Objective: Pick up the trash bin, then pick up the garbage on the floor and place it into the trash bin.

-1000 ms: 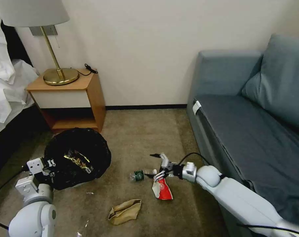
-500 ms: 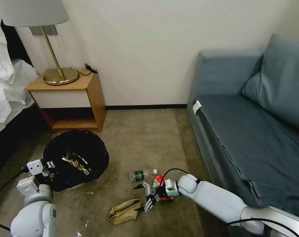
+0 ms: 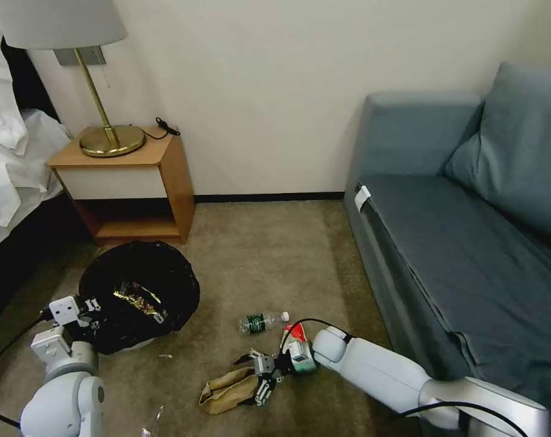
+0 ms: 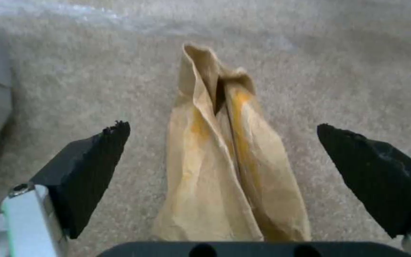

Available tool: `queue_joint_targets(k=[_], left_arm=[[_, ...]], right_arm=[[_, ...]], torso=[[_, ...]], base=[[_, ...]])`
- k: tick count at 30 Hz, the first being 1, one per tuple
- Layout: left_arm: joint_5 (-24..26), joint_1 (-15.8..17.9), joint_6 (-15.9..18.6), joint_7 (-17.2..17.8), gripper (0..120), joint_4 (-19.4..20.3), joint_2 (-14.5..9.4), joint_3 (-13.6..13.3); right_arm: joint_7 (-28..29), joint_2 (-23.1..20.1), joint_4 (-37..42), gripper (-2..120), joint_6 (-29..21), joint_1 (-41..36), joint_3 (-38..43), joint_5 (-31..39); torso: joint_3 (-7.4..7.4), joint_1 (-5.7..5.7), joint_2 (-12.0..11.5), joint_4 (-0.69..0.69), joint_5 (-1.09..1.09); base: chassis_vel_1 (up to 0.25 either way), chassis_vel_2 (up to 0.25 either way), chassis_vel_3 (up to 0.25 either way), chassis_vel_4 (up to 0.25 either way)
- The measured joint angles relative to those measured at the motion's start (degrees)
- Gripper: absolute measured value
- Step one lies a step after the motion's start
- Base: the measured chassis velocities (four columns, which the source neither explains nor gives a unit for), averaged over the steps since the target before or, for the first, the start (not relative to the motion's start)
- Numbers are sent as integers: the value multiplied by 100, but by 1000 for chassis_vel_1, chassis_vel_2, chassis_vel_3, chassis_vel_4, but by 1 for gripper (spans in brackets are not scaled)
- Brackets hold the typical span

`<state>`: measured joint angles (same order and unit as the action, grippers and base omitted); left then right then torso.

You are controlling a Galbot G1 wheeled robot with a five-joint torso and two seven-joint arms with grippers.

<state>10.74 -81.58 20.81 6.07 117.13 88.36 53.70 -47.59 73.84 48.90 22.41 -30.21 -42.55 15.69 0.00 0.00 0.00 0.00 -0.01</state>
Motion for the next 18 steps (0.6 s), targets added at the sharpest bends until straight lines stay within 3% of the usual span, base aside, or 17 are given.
queue_joint_targets(k=[12,18], left_arm=[[-89,-66,-87,-2,4,-14,54,-29],[-119,-44,-105,-3,4,-56,70,-52]], right_arm=[[-20,341,-864,99,260,8,258,-520],[121,369,-988,79,379,2,342,-556]], torso=[[0,0,0,0,1],[0,0,0,0,1]], base=[[0,0,0,0],[0,0,0,0]])
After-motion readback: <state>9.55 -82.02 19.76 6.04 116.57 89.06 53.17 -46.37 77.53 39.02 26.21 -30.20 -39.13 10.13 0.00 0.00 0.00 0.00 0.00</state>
